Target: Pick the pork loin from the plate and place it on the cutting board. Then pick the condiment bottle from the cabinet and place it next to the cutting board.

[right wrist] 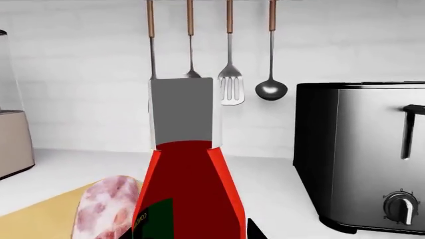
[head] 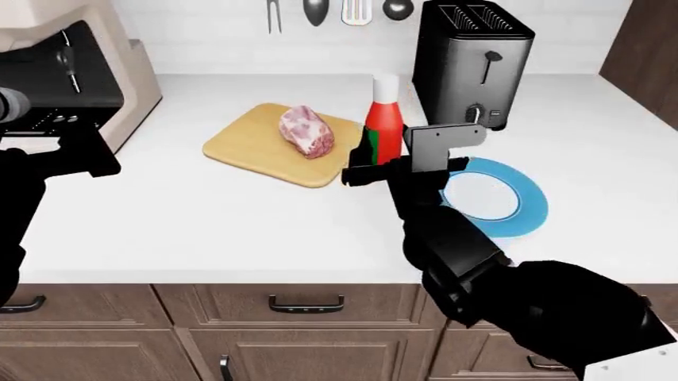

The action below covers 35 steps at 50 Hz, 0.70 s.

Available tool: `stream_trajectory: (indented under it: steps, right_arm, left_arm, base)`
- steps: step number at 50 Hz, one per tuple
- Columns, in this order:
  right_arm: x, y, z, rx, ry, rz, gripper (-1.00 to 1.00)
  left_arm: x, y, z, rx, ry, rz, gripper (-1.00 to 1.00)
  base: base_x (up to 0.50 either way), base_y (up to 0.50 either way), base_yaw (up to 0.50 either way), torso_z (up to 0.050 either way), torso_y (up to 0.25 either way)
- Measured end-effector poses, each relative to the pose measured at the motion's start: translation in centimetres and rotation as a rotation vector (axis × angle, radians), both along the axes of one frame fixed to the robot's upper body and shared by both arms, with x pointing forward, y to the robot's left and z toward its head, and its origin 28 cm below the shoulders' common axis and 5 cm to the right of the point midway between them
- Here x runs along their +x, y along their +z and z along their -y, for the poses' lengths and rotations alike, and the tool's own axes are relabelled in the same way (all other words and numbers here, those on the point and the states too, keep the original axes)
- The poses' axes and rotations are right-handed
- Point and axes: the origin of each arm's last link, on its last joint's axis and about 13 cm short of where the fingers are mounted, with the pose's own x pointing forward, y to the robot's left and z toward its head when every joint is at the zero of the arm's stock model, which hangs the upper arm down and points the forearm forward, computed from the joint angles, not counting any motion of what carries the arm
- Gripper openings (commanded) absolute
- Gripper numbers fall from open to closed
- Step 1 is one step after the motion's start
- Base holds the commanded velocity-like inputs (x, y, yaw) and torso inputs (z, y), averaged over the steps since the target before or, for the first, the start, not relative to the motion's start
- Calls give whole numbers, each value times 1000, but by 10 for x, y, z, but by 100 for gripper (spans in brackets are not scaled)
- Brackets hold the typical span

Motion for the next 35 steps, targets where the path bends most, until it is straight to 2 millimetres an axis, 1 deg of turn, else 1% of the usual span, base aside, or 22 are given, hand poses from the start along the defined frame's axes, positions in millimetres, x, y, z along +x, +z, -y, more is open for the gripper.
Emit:
stream_trajectory:
  steps: [21,31,35]
  right_arm:
    - [-10,-19,-7,3,11,-55,-100]
    - [-11,-28,-12,-4,26,-78,-100]
    - [-10,-28,-13,-5,25,-75,-100]
  left_arm:
    - [-1,-1,-1,-1,5,-1,100]
    - [-1,-2,-2,-2,10,-2,100]
    - [-1,-2,-2,-3,11,-2,100]
  base:
    - [0,0,0,0,1]
    - [0,0,0,1,0]
    - [0,0,0,0,0]
